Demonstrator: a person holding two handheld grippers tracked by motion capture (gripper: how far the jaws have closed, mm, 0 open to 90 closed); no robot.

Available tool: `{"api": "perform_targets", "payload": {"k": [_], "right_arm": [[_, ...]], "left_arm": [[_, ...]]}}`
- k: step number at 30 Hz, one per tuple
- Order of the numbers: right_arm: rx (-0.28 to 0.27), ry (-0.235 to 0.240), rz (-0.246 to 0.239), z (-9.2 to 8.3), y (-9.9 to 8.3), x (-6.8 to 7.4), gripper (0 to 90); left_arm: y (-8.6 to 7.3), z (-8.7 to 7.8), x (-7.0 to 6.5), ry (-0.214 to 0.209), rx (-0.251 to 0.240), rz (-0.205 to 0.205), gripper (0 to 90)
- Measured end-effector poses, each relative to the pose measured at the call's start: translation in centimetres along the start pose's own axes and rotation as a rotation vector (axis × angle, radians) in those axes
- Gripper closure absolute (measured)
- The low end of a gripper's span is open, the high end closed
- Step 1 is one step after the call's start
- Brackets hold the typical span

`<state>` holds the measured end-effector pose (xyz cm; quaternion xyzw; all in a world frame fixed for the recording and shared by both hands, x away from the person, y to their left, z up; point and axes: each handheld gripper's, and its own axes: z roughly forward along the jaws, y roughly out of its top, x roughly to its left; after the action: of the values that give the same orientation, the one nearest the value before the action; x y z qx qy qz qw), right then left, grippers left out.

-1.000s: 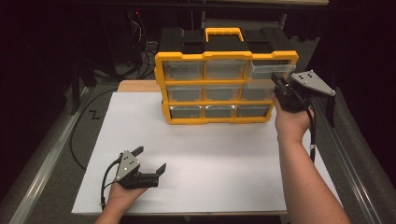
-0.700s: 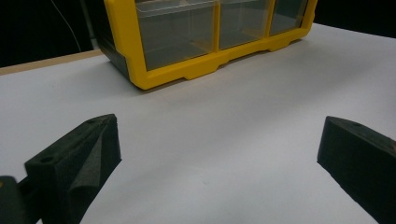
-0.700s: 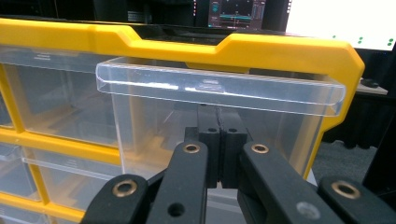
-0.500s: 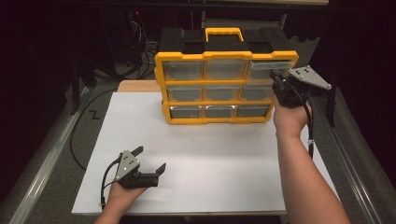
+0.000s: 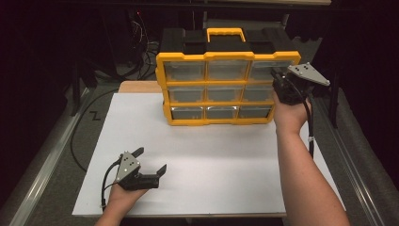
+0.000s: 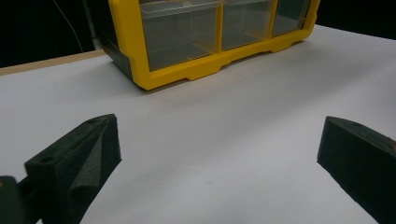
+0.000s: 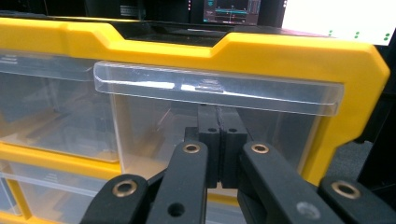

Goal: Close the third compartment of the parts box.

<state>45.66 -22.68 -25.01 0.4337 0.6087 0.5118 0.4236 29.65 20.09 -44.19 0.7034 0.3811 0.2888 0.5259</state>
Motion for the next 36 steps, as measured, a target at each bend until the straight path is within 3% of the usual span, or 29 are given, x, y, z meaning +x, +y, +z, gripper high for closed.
{"api": "perform_targets", "payload": {"k": [22,30,36], "right_arm": [[0.023,-0.018,-0.018,1.0,0.1,0.0,90.0],[0.008,0.010,-0.012,-0.5,0.3,0.2,90.0],[-0.001,0.052,0.009,-2.8,0.0,0.2,90.0]], "left_arm": [[0.0,-0.1,0.1,0.002,-0.003,-0.005,0.4],[0.0,0.0,0.2,-0.002,-0.003,-0.010,0.4],[0.1,0.1,0.1,0.001,-0.004,-0.015,0.4]]}}
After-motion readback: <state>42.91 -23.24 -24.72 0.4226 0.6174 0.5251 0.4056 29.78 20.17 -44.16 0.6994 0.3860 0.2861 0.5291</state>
